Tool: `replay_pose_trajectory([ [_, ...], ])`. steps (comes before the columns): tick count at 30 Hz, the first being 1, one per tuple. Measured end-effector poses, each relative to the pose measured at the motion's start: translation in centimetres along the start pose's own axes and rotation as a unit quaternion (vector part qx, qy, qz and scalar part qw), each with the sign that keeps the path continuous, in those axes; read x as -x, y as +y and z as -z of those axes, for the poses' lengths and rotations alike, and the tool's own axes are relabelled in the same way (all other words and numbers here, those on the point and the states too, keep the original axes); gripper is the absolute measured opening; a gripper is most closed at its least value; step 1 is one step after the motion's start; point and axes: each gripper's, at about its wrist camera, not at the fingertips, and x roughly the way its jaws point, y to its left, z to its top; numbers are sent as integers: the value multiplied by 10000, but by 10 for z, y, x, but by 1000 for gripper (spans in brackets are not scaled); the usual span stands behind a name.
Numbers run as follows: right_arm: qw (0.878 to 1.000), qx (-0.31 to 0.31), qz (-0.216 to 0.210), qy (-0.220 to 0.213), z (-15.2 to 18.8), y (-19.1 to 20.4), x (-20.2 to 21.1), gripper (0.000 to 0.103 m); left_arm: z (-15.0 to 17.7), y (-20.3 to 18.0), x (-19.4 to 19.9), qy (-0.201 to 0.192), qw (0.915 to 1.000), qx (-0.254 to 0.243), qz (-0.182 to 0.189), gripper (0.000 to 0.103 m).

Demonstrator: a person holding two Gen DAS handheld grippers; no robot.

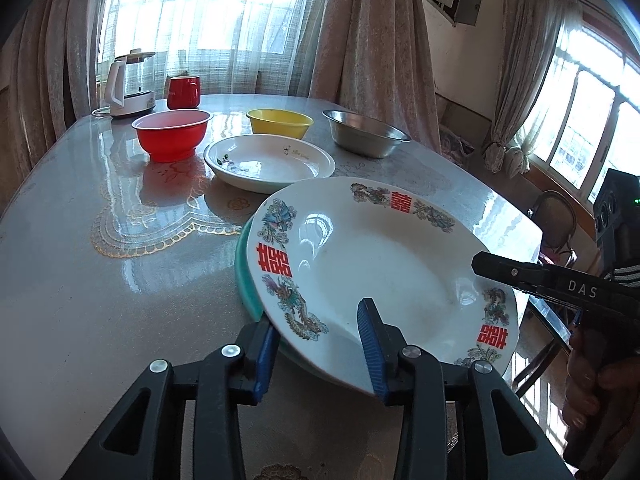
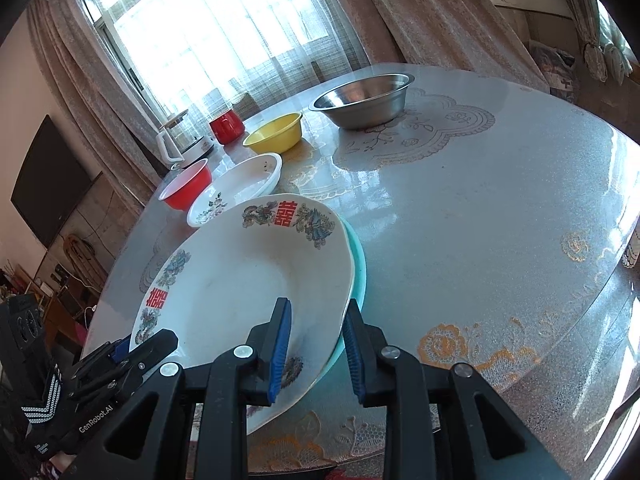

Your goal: Organize plates and bowls

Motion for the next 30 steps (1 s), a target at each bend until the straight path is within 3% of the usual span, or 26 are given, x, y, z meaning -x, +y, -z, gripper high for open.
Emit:
replay_pose_trajectory([
  [5, 9999, 23, 34, -139, -6, -2, 7, 27, 2, 0, 4, -35, 10000, 1, 2, 40],
  [9, 9993, 230, 222, -169, -6, 3, 6, 23, 0, 4, 8, -214, 9991, 18, -366, 37],
  [19, 9990, 359, 243, -110, -4, 8, -3, 20, -5, 9, 1, -105, 9989, 71, -442, 34],
  [23, 9999, 154, 23, -29, -7, 2, -3, 22, -10, 19, 6, -27, 9992, 341, -207, 35],
  [25, 9999, -8, -139, -60, -9, -3, 0, 24, -13, 24, 14, -126, 9987, 460, -195, 41],
  [27, 9997, -76, -139, -159, -11, -6, 4, 25, -19, 29, 24, -311, 9978, 519, -257, 56],
  [30, 9997, -58, -65, -248, -15, -6, 8, 29, -32, 37, 35, -568, 9958, 627, -343, 69],
])
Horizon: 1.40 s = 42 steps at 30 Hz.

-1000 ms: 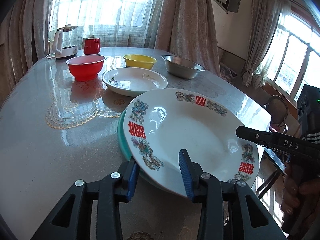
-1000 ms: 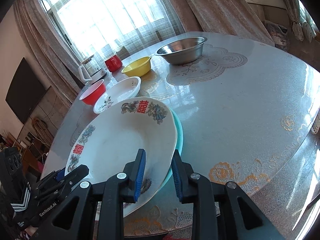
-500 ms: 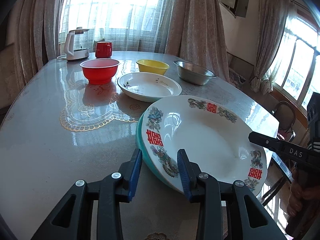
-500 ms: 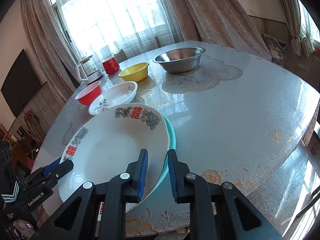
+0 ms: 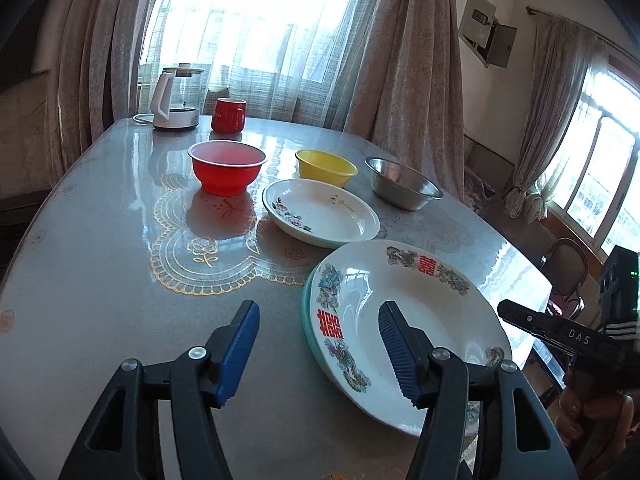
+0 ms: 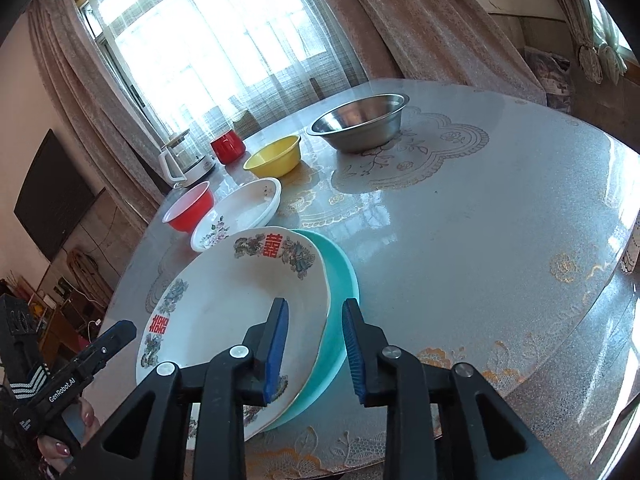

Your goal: Organize plates and bowls

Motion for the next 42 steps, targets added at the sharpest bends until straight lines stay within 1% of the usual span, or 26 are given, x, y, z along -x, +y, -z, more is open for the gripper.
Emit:
replay_pose_trajectory([
  [1, 10000, 2, 0, -3, -1, 0, 0, 29, -5, 3, 2, -67, 9999, 58, -56, 73],
  [3, 10000, -9, -12, -3, -3, 0, -1, 30, -15, 10, 2, -205, 9995, 196, -150, 84],
  [5, 10000, 23, -5, 6, -6, -1, -3, 30, -27, 19, -3, -245, 9987, 365, -265, 89],
  [7, 9999, 113, 88, -23, -10, 0, -3, 31, -37, 25, -12, -205, 9980, 466, -367, 91],
  [9, 9993, 268, 222, -93, -16, 2, -3, 31, -48, 31, -23, -183, 9969, 568, -513, 96],
  [12, 9984, 416, 368, -134, -28, 4, -5, 33, -62, 38, -50, 86, 9957, 675, -628, 97],
  [16, 9976, 548, 394, -137, -44, 9, -13, 36, -78, 49, -91, 481, 9930, 888, -609, 98],
  [18, 9969, 672, 407, -101, -49, 14, -18, 39, -83, 55, -108, 572, 9903, 1060, -697, 98],
  [20, 9955, 845, 420, 24, -55, 21, -26, 41, -88, 59, -123, 572, 9893, 1140, -706, 98],
  [22, 9938, 1004, 421, 234, -61, 27, -35, 42, -92, 63, -136, 624, 9888, 1137, -739, 95],
  [23, 9930, 1044, 422, 366, -64, 29, -41, 42, -94, 64, -141, 645, 9891, 1127, -697, 94],
  [25, 9923, 988, 426, 608, -71, 32, -51, 43, -96, 68, -149, 670, 9893, 1147, -610, 91],
  [28, 9931, 846, 253, 770, -83, 34, -60, 43, -95, 73, -156, 664, 9905, 1135, -403, 91],
  [29, 9927, 864, 253, 804, -87, 37, -64, 43, -93, 74, -158, 724, 9901, 1135, -397, 87],
  [30, 9923, 882, 263, 832, -90, 40, -68, 43, -93, 74, -160, 784, 9900, 1118, -349, 82],
  [31, 9922, 862, 256, 859, -95, 43, -72, 43, -93, 73, -161, 812, 9902, 1101, -282, 81],
  [32, 9924, 805, 245, 902, -99, 45, -78, 43, -94, 74, -163, 839, 9900, 1111, -219, 81],
  [34, 9923, 663, 165, 1038, -108, 48, -93, 43, -94, 74, -163, 847, 9894, 1169, -134, 75],
  [37, 9908, 428, 112, 1278, -116, 51, -119, 43, -93, 74, -164, 851, 9890, 1213, -15, 75],
  [38, 9898, 352, 123, 1377, -118, 51, -127, 43, -93, 75, -164, 836, 9890, 1222, -46, 73],
  [40, 9873, 165, 88, 1578, -119, 49, -143, 43, -93, 73, -166, 844, 9899, 1132, -114, 66],
  [42, 9847, -45, -26, 1740, -121, 46, -157, 43, -93, 71, -169, 919, 9902, 1054, -54, 60],
])
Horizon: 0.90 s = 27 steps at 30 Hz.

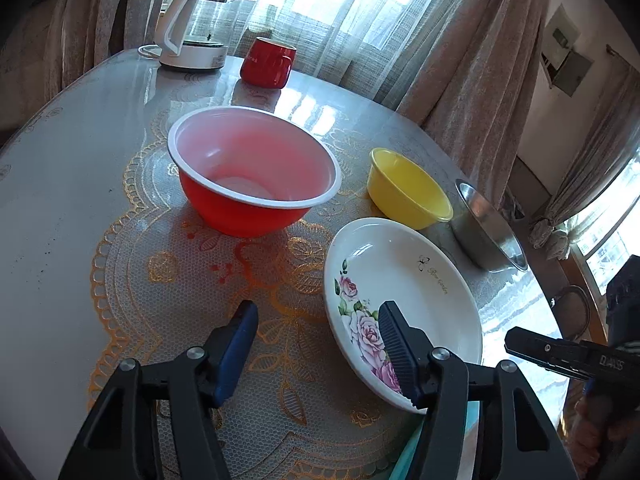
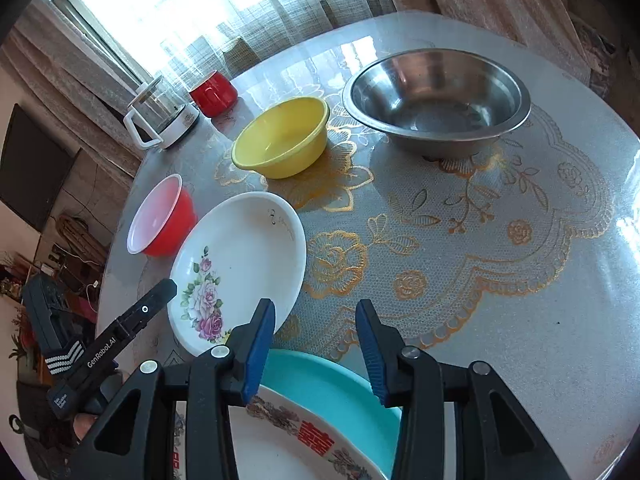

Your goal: Organize plates and bowls

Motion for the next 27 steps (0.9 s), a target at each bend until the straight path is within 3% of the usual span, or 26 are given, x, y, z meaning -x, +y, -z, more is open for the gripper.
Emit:
replay_pose_trajectory([
  [8, 9981, -446, -229, 363, -15, -6, -39, 35, -1, -1, -7, 148, 9998, -17, 118, 47],
  [13, 9978, -476, -329, 337, -20, -2, -46, 34, -1, -5, -9, 166, 9997, -158, 76, 44],
  [18, 9975, -394, -420, 409, -22, 7, -54, 24, 3, -17, -14, 337, 9981, -496, 149, 27],
  [21, 9984, -242, -319, 398, -23, 13, -57, 21, 6, -24, -15, 281, 9968, -754, -33, 27],
  [27, 9989, -86, -87, 452, -23, 16, -58, 13, 6, -23, -14, 253, 9964, -801, -100, 25],
])
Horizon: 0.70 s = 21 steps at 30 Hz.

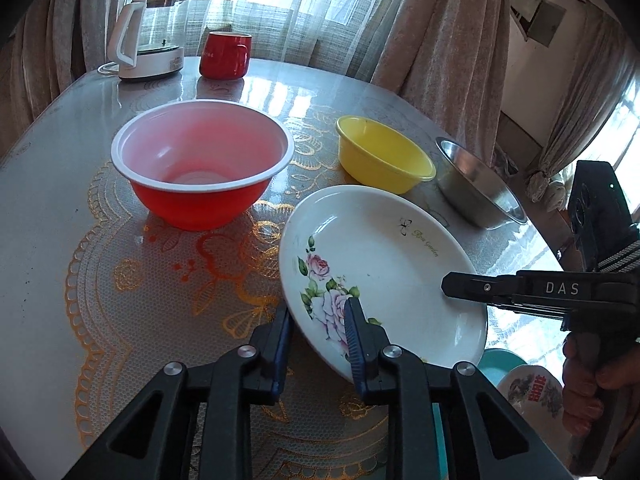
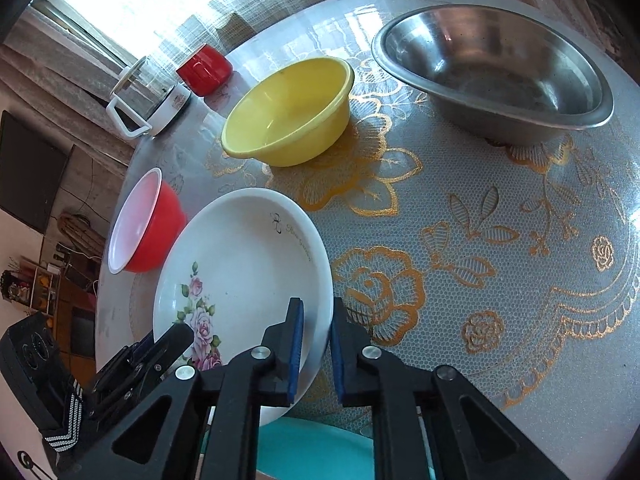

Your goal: Organize plates and bowls

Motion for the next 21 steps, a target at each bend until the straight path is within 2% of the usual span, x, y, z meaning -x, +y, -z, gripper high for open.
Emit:
replay_pose_trajectory([
  [10, 9996, -190, -189, -14, 12, -4, 6, 13, -1, -2, 12, -305, 9995, -55, 21, 25],
  [21, 9991, -152, -228, -321, 20, -2, 28, 13, -2, -8, 32, -780, 9963, -149, 329, 25],
])
